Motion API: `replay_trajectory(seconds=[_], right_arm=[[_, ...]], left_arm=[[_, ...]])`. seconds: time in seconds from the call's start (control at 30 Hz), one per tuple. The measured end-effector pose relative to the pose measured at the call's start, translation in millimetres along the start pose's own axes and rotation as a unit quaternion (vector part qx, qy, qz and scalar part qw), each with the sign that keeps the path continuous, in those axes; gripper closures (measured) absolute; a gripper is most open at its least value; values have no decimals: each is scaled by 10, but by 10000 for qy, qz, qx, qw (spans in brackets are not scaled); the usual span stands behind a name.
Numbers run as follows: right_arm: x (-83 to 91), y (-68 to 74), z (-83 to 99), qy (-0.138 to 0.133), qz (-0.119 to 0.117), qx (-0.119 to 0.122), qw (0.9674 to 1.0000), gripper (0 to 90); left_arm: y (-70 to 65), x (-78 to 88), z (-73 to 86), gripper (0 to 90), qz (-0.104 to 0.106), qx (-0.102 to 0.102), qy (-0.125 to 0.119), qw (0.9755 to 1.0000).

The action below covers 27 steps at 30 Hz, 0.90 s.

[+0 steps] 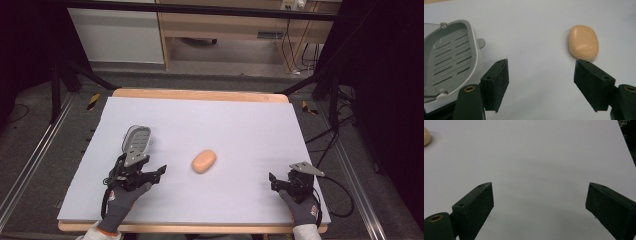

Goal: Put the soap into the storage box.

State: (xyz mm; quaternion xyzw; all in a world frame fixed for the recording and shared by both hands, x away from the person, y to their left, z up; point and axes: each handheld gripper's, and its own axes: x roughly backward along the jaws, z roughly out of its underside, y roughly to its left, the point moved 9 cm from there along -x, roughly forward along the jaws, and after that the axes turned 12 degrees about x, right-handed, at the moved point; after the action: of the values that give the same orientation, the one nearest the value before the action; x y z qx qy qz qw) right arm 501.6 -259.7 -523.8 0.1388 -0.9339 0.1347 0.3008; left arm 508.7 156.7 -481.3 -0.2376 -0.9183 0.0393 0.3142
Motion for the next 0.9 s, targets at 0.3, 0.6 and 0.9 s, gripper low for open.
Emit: replay_trajectory(seconds=[0.3,0.6,0.9], right_arm=[[5,4,-6,-7,-18,12,10000,81],[-1,28,-9,19,-69,11,10000,81],[-7,36,-6,47,-85,19,10000,82]], left_arm=[[-265,-139,-113,268,182,-163,55,9997],[-460,-272,-243,260,249,-335,141,9990],[-623,-454,-308,250,282,-447,247,9983]])
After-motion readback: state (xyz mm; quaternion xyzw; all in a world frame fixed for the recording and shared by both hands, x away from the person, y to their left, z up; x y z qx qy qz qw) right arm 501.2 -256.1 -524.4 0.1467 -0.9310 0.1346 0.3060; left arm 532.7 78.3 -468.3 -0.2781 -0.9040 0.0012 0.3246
